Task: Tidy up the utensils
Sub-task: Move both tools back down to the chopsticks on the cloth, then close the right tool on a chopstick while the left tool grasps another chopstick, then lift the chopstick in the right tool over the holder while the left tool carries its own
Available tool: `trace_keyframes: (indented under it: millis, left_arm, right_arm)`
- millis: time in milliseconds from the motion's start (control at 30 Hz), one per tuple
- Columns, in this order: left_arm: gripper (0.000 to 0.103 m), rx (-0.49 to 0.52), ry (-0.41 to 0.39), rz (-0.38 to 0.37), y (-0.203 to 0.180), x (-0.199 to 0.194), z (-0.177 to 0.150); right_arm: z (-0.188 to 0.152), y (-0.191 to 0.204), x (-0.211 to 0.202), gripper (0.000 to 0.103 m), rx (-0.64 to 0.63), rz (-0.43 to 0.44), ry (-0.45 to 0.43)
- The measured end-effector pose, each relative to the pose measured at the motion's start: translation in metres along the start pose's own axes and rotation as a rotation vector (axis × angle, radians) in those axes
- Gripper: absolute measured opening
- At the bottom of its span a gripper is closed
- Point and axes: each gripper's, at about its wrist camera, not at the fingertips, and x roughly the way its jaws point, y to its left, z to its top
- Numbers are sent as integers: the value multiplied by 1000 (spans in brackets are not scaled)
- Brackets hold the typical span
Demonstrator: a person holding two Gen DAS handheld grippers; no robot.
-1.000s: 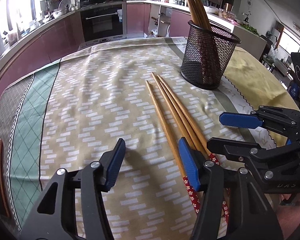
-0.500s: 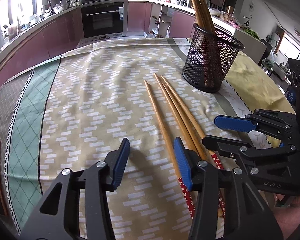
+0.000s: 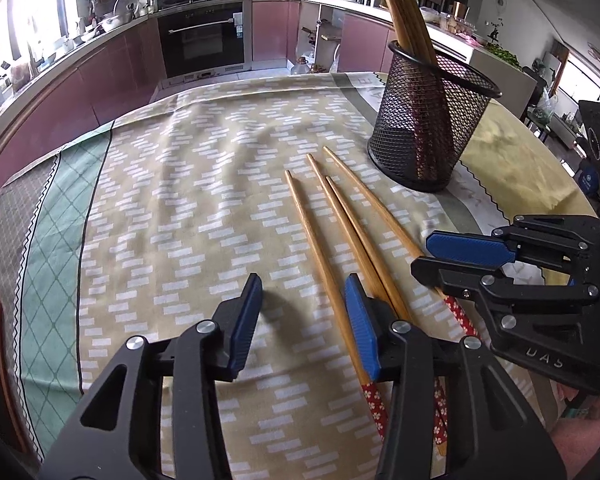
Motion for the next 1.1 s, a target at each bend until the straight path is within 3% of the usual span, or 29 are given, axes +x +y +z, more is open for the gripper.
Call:
trace_keyframes:
  millis: [333, 533, 1100]
  left_arm:
    - [29, -17, 1, 12, -4, 9, 10]
    - [12, -43, -2, 1, -5, 11, 9]
    - [7, -80, -66, -89, -2, -26, 7]
  right_arm:
    - [11, -2, 10, 17, 8, -4, -12]
    - [10, -19, 9, 8, 94, 59, -18]
    - [3, -26, -29, 6, 133, 186, -93]
